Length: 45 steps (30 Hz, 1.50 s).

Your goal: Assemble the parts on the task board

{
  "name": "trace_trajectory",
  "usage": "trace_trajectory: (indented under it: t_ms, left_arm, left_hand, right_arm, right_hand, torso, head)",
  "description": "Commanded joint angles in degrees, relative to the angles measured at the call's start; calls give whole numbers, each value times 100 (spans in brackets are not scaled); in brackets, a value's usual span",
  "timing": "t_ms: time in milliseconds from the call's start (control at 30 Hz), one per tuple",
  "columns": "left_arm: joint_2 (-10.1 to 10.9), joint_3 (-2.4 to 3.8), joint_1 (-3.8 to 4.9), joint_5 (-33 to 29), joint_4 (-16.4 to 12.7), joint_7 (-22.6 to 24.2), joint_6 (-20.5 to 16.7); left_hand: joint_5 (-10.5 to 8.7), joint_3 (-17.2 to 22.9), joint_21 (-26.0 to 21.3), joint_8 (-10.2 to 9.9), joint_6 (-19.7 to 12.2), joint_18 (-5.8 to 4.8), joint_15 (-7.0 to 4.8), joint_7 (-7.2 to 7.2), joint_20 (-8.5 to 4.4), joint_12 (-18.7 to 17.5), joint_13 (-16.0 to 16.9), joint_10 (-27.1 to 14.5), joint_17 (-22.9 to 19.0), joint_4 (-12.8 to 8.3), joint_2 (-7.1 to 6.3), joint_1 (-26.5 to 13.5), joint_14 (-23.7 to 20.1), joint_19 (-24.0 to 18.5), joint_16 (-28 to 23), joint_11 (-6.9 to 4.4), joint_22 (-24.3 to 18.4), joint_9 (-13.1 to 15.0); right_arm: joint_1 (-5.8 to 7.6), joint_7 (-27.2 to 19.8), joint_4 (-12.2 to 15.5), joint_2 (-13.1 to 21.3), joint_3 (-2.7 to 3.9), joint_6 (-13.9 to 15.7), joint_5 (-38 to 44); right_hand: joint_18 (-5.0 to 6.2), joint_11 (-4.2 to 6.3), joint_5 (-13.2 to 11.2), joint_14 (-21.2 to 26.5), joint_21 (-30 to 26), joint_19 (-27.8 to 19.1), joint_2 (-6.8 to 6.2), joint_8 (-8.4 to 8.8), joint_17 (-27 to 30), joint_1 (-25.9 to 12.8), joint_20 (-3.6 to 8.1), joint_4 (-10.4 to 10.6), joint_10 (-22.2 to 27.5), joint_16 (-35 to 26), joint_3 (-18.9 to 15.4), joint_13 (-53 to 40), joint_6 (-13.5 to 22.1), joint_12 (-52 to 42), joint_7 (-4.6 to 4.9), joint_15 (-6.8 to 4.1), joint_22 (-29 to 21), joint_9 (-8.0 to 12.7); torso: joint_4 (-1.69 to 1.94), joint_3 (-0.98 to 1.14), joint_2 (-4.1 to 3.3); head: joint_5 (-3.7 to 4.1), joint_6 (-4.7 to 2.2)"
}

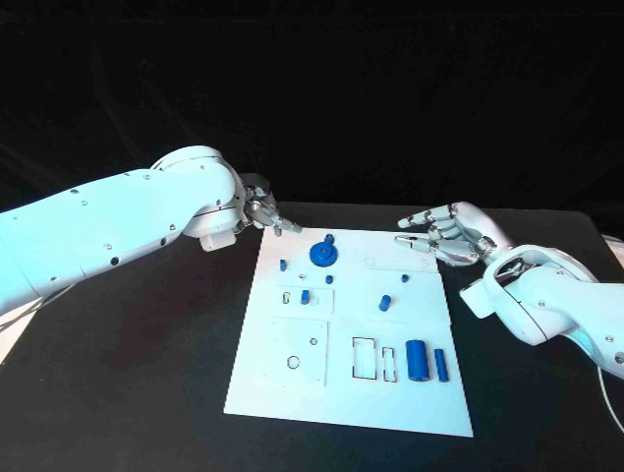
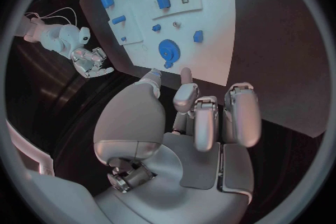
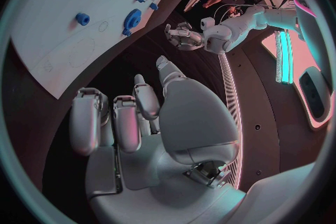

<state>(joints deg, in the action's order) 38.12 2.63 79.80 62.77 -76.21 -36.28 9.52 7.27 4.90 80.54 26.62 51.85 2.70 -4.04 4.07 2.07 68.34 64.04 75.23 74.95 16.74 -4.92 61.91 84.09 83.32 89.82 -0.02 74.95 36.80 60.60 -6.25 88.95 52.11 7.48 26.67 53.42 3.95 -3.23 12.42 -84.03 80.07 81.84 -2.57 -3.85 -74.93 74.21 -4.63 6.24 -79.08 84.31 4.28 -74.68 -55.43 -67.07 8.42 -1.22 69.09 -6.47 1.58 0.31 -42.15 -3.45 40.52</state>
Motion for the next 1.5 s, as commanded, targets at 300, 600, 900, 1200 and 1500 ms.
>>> trace_trajectory:
  t_ms: [300,600,900,1200,1500]
  left_arm:
    - [-511,-243,7,90,921,48,668]
    - [-653,-317,-55,95,1156,79,878]
    - [-700,-342,-88,95,1203,80,1089]
    - [-739,-347,-113,85,1236,99,1156]
    - [-821,-354,-161,80,1327,115,1146]
  left_hand:
    - [18,-116,-7,-40,195,61,48,-3,66,49,38,8,1505,-1,53,115,591,7,18,-6,109,-191]
    - [15,-183,19,74,377,53,8,-68,37,115,98,57,1505,2,119,125,591,33,18,-58,159,-192]
    - [6,-219,35,137,439,47,-12,-98,20,145,127,81,1505,3,147,110,591,46,18,-84,187,-163]
    - [7,-225,34,153,448,47,-19,-106,13,145,125,82,1505,3,175,104,591,47,18,-91,187,-154]
    - [13,-221,38,177,447,45,-31,-119,0,157,136,92,1505,-16,209,169,591,52,18,-104,198,-137]
  right_arm:
    - [-22,-28,-16,-38,-2,-63,14]
    - [-29,-33,-18,-58,-2,-71,14]
    - [-30,-37,-19,-69,-2,-76,14]
    - [-32,-36,-17,-82,-2,-84,14]
    - [-32,-36,-12,-86,-2,-85,14]
  right_hand:
    - [20,4,24,-394,-45,-36,45,-21,-642,-15,-1,5,35,-33,-45,12,-25,48,-12,-2,-19,-10]
    - [20,4,24,-394,-45,-36,45,-21,-642,-15,-1,5,35,-33,-45,12,-25,48,-12,-2,-19,-10]
    - [20,4,24,-394,-45,-36,45,-21,-642,-15,-1,5,35,-33,-45,12,-25,48,-12,-2,-19,-10]
    - [22,4,27,-393,-50,-39,53,-21,-636,-15,-1,8,35,-38,-47,13,-25,48,-12,-2,-27,-10]
    - [22,4,27,-393,-50,-39,53,-21,-636,-15,-1,8,35,-38,-47,13,-25,48,-12,-2,-27,-10]
  torso:
    - [-8,-23,-18]
    - [-3,-15,-7]
    - [-7,-18,-5]
    - [-11,-12,-9]
    - [-11,-15,-13]
  head:
    - [-36,-4]
    - [-54,26]
    - [-63,39]
    - [-68,33]
    - [-56,38]
